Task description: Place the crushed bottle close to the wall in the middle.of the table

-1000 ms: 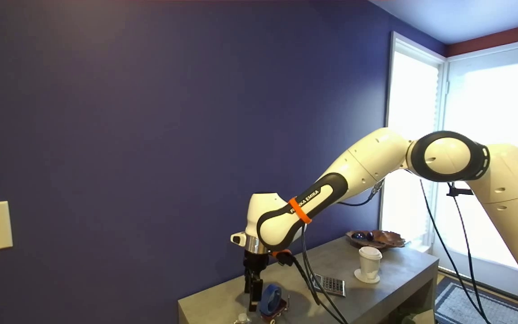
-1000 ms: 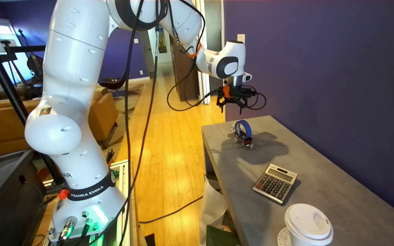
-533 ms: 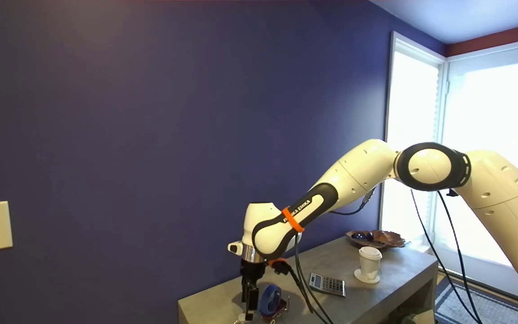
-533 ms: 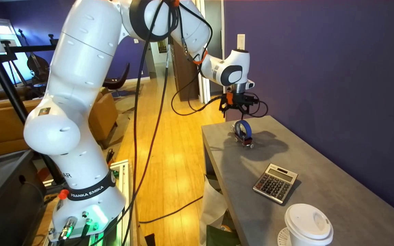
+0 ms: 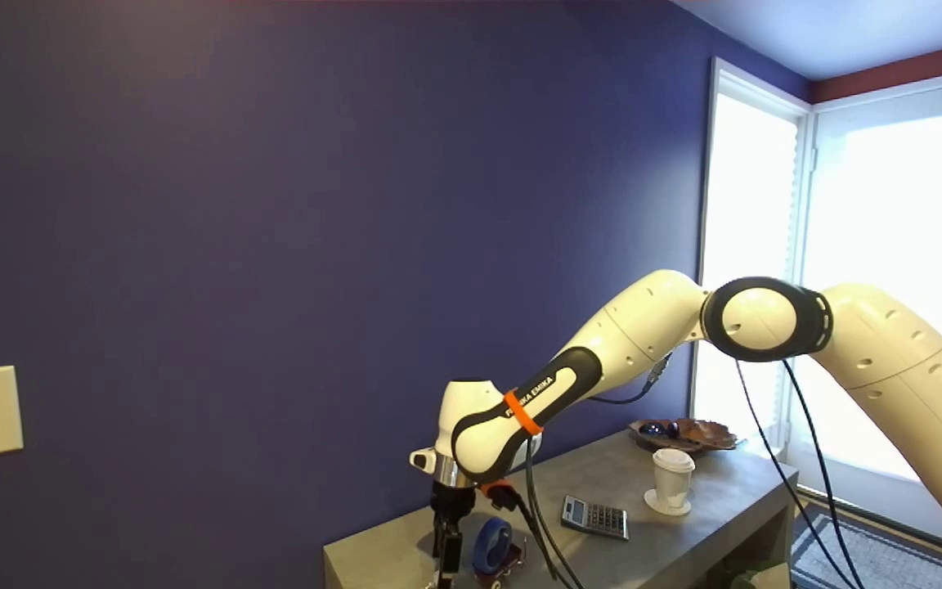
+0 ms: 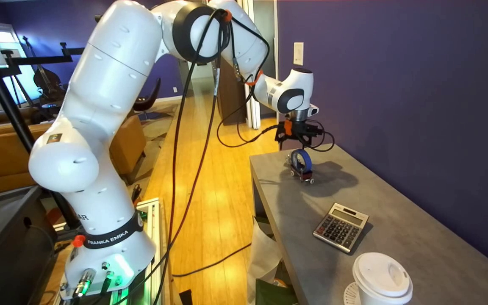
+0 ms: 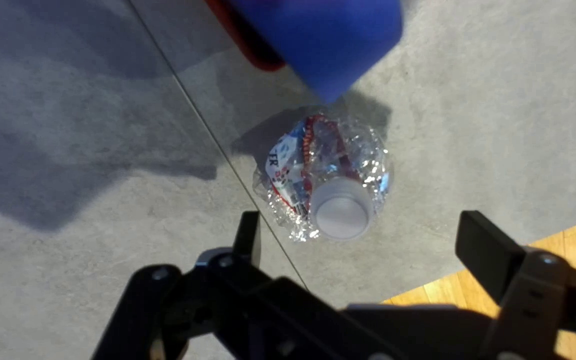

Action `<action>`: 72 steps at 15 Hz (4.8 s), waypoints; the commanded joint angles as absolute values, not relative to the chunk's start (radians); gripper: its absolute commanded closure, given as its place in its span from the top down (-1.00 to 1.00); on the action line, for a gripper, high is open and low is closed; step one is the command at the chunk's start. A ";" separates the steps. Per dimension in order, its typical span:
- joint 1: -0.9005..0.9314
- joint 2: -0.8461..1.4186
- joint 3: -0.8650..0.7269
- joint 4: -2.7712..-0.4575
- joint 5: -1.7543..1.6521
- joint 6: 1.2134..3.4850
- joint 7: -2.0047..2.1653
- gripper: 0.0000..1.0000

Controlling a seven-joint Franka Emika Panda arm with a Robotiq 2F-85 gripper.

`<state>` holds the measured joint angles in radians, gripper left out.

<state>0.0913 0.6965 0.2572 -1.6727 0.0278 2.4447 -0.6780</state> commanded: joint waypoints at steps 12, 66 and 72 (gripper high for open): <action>0.087 0.731 0.261 -1.590 0.015 2.413 -0.652 -0.84; -0.064 0.602 -0.206 -1.500 -0.143 2.377 0.347 -0.84; -0.152 0.768 -0.200 -1.360 -0.075 2.356 0.301 -0.84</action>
